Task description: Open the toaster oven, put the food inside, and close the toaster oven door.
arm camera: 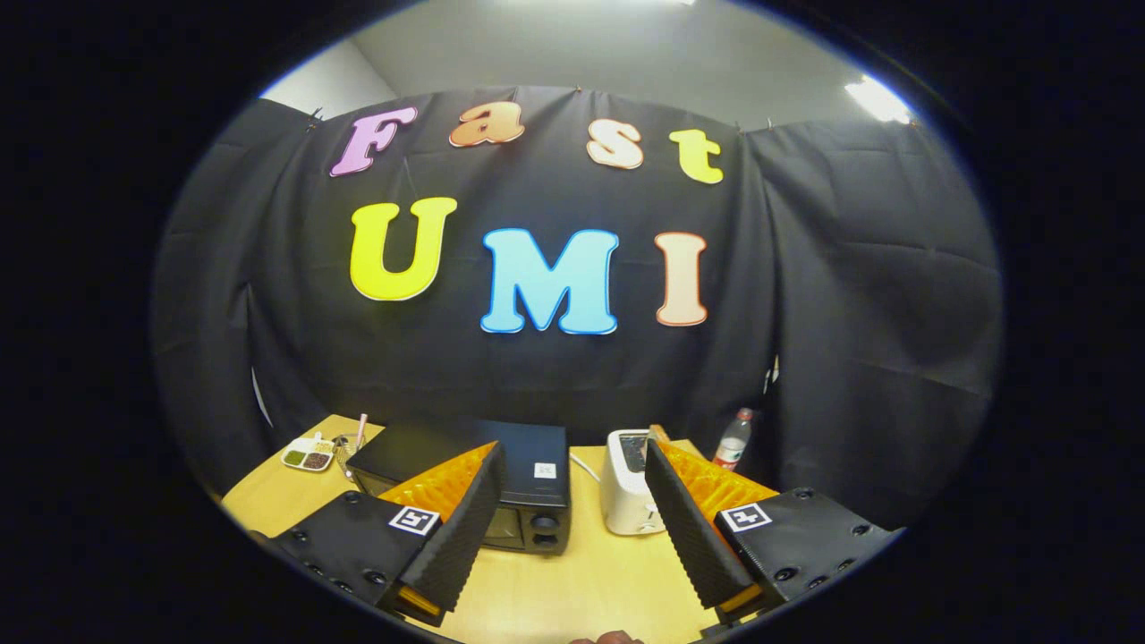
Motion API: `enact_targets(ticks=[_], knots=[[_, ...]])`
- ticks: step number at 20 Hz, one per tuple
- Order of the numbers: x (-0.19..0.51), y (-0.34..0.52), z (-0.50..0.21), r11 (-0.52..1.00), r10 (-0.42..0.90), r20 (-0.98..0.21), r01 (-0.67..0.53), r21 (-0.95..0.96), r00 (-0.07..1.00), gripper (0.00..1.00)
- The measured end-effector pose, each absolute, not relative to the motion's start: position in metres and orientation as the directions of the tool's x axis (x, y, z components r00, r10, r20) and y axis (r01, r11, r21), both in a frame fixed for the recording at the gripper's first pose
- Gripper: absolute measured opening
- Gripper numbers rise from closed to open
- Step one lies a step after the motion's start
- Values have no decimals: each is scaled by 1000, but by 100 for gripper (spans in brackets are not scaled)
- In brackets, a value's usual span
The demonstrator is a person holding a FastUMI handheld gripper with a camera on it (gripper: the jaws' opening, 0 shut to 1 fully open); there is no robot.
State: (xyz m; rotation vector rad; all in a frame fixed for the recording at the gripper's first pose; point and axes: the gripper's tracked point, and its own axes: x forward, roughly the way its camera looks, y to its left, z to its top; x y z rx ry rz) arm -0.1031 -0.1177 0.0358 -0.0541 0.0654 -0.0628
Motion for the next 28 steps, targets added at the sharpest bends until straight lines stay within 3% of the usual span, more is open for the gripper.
enact_targets(ticks=[11, 22, 28], knots=[[-106, -181, 1, 981, -162, -124, 173, 86, 979, 98], [-78, -119, 19, 998, -31, -102, 36, 49, 994, 98], [-74, -98, 10, 997, -8, -124, 17, 74, 992, 98]])
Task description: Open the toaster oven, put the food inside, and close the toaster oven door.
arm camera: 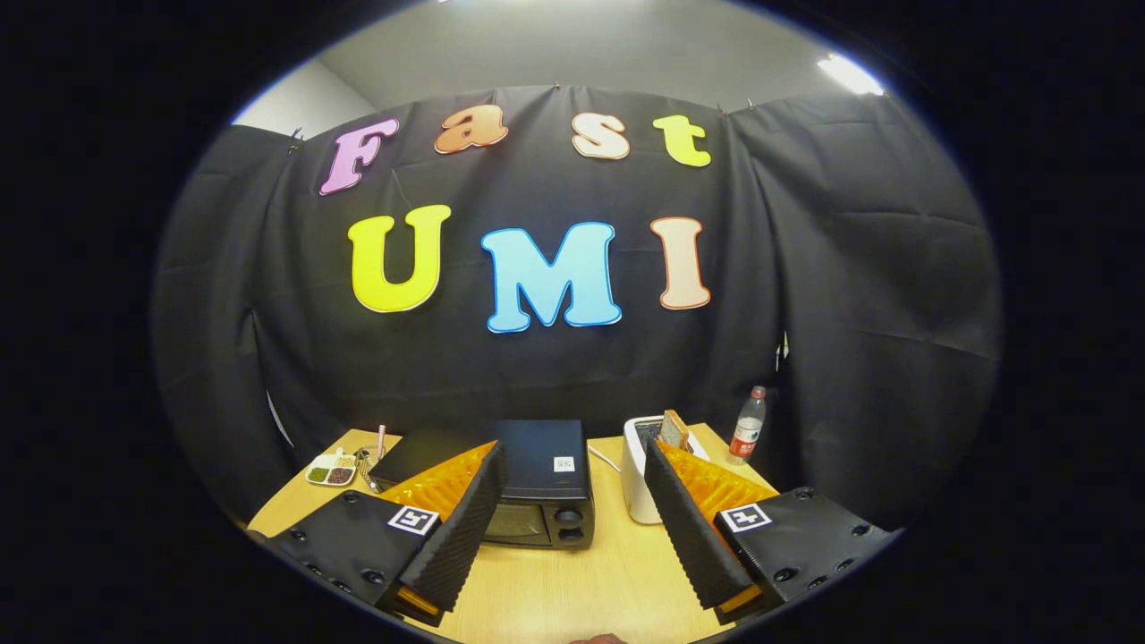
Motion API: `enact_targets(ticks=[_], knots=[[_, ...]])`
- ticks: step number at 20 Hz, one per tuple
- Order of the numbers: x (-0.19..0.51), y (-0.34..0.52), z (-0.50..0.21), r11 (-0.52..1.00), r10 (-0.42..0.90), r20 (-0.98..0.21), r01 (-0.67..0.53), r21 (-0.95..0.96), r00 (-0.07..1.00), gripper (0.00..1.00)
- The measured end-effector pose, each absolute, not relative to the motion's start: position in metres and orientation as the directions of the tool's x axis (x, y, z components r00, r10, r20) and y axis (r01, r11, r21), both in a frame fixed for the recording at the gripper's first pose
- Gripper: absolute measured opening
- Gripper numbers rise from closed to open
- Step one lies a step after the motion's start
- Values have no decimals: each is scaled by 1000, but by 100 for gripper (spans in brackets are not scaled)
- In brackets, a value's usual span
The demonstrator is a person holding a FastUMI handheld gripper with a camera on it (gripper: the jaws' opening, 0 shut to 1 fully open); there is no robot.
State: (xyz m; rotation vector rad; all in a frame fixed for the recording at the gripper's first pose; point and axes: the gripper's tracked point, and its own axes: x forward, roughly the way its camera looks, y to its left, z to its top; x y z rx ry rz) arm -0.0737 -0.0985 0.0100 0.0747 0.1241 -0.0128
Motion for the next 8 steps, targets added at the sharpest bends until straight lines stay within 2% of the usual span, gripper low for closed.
enact_targets(ticks=[8], knots=[[-74, -83, 15, 997, 25, -124, -16, 71, 992, 98]])
